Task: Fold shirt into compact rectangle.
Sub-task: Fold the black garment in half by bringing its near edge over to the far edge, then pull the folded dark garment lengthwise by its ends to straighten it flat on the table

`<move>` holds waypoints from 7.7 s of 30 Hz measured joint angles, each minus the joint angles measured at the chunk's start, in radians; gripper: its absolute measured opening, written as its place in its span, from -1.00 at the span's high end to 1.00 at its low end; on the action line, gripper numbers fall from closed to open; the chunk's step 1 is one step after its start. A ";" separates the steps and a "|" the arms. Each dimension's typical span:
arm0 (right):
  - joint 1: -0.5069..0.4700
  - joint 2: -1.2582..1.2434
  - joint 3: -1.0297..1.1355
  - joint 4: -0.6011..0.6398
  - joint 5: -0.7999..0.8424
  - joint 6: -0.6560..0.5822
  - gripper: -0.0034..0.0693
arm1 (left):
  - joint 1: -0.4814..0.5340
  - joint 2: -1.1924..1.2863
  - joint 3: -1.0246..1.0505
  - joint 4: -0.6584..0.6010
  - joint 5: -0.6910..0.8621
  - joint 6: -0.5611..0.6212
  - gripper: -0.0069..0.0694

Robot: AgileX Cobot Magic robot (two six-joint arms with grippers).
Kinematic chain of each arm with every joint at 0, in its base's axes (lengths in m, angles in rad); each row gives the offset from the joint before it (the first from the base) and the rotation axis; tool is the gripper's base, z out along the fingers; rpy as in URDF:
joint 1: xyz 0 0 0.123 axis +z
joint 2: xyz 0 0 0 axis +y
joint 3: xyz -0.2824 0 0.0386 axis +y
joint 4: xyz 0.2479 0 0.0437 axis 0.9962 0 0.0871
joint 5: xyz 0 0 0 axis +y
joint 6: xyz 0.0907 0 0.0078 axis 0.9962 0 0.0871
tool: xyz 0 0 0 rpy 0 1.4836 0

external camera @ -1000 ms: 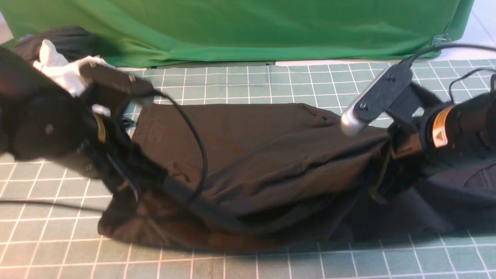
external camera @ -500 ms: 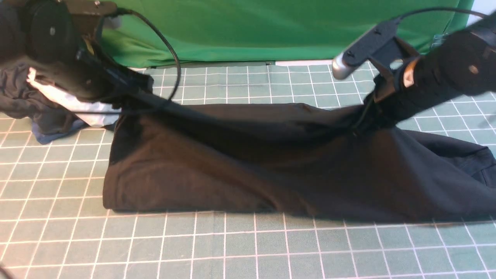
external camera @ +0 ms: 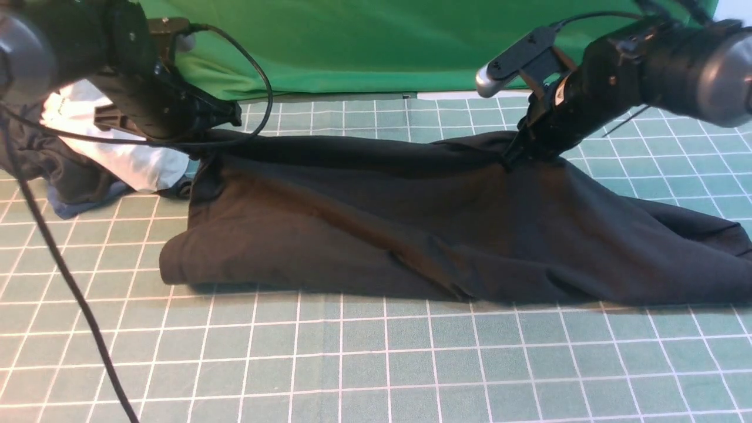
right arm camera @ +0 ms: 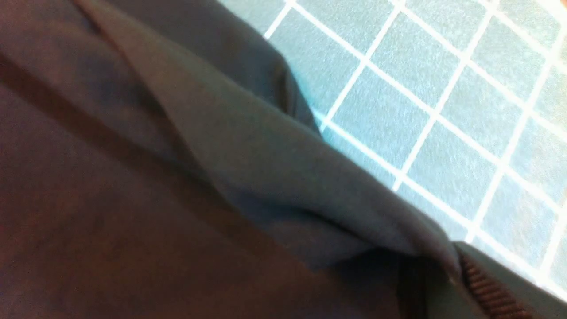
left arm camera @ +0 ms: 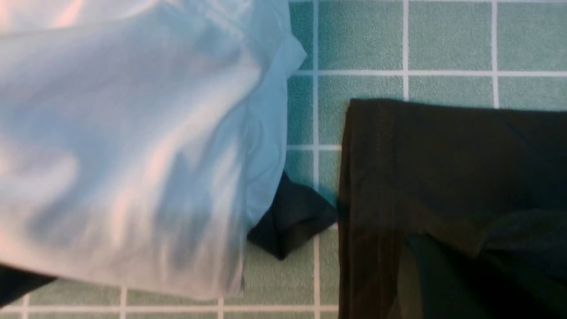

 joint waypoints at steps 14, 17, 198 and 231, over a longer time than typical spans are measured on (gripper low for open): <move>-0.010 0.075 -0.023 -0.008 -0.174 0.000 0.09 | 0.005 0.064 -0.042 0.016 -0.045 -0.003 0.42; -0.010 0.071 -0.023 -0.010 -0.167 0.000 -0.07 | 0.005 0.064 -0.048 0.055 -0.029 -0.026 0.23; -0.464 -0.304 0.404 0.270 0.394 0.009 -0.60 | 0.079 -0.375 0.626 0.033 0.169 0.018 0.73; -0.459 -0.333 0.491 0.223 0.601 0.096 0.65 | 0.158 -0.510 0.696 -0.044 0.242 0.040 0.73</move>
